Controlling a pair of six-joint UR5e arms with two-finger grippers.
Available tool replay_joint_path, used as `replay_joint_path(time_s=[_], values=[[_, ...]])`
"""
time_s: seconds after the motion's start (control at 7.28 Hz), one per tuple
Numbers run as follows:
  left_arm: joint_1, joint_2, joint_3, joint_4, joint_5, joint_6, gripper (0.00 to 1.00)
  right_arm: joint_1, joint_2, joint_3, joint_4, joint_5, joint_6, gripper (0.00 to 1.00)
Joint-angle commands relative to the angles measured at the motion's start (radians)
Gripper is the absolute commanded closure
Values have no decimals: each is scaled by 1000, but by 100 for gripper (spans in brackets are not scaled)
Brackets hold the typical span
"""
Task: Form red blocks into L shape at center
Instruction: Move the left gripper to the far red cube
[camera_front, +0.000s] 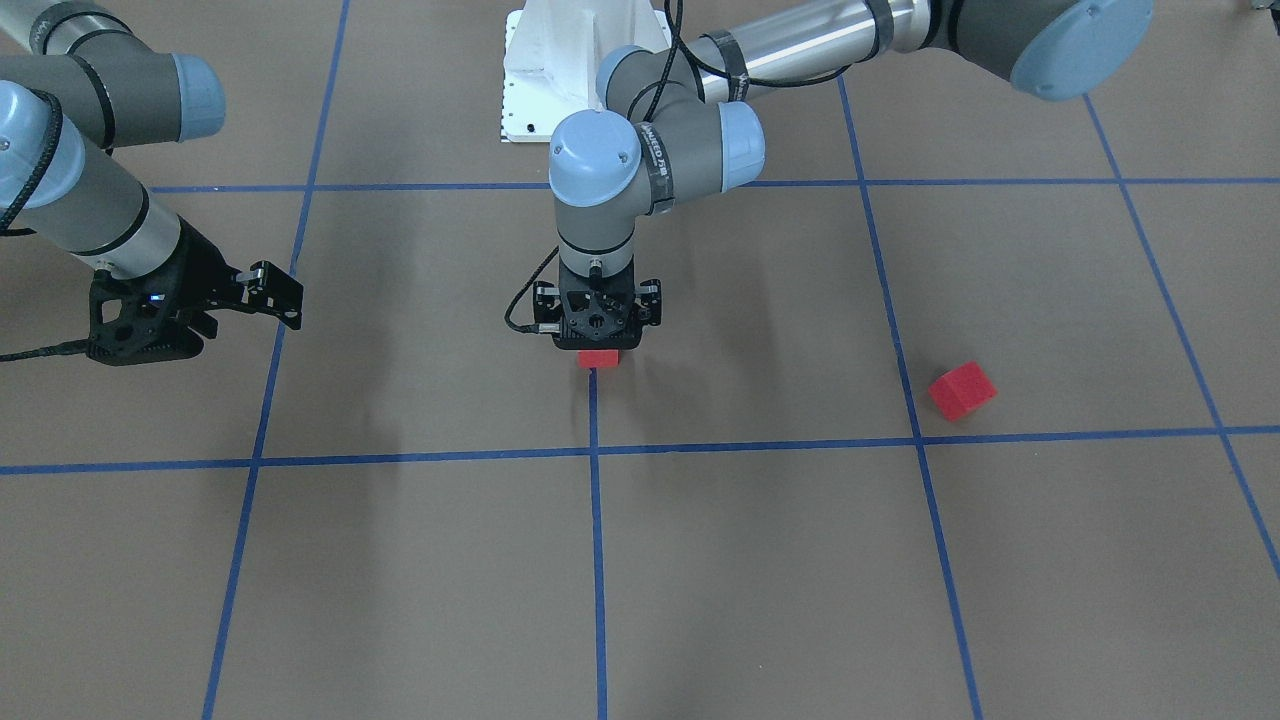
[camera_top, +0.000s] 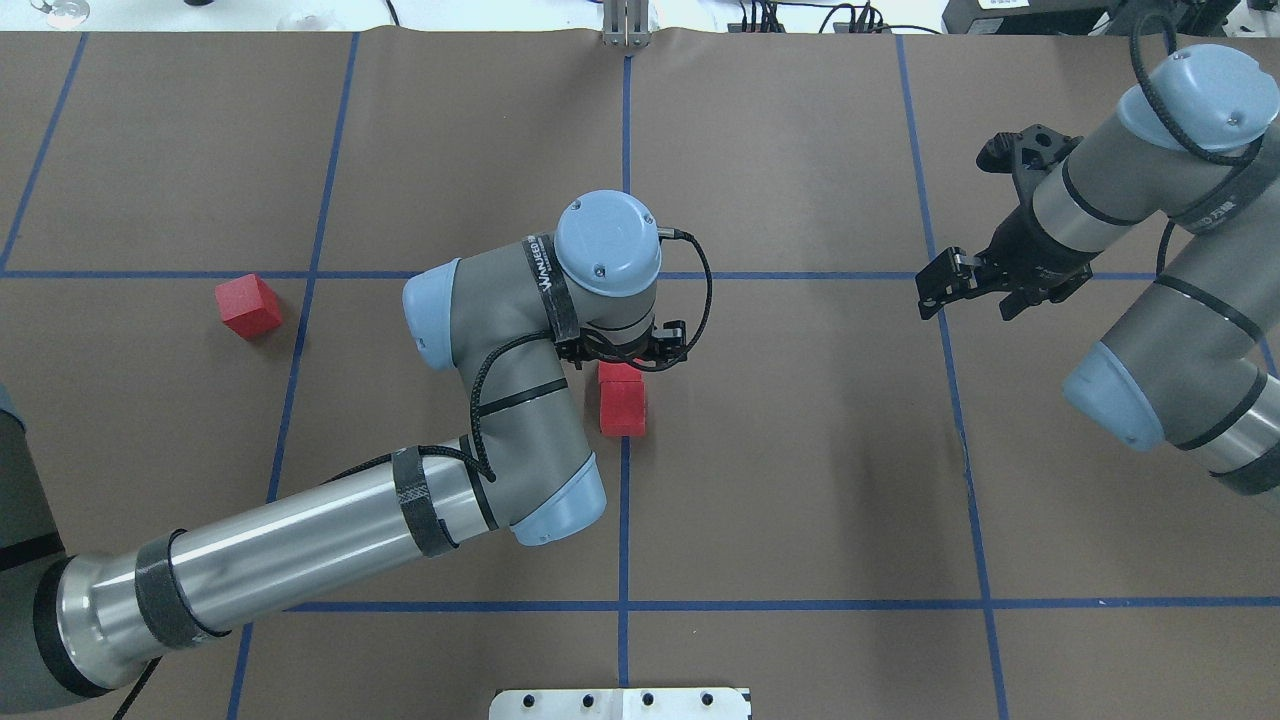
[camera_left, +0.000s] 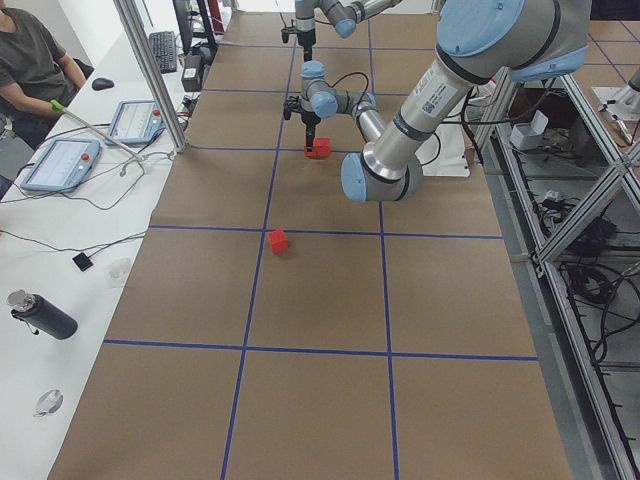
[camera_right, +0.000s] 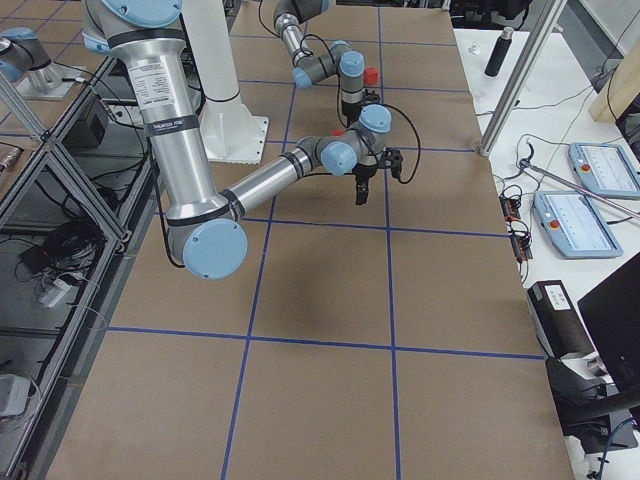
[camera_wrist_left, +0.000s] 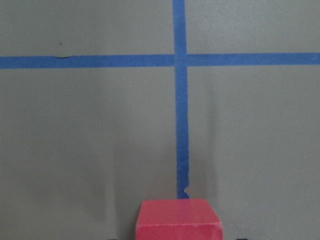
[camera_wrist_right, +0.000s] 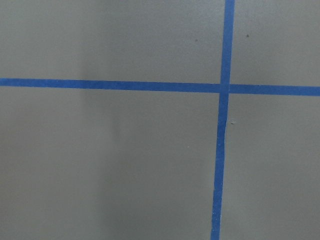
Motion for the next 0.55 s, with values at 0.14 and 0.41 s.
replay_joint_path(time_s=[0.14, 0.41], values=[[-20, 44, -81, 5, -42, 6, 1, 0, 2, 5, 0, 2, -1, 0], [-64, 226, -315, 56, -50, 136, 1, 0, 2, 2, 2, 0, -3, 0]])
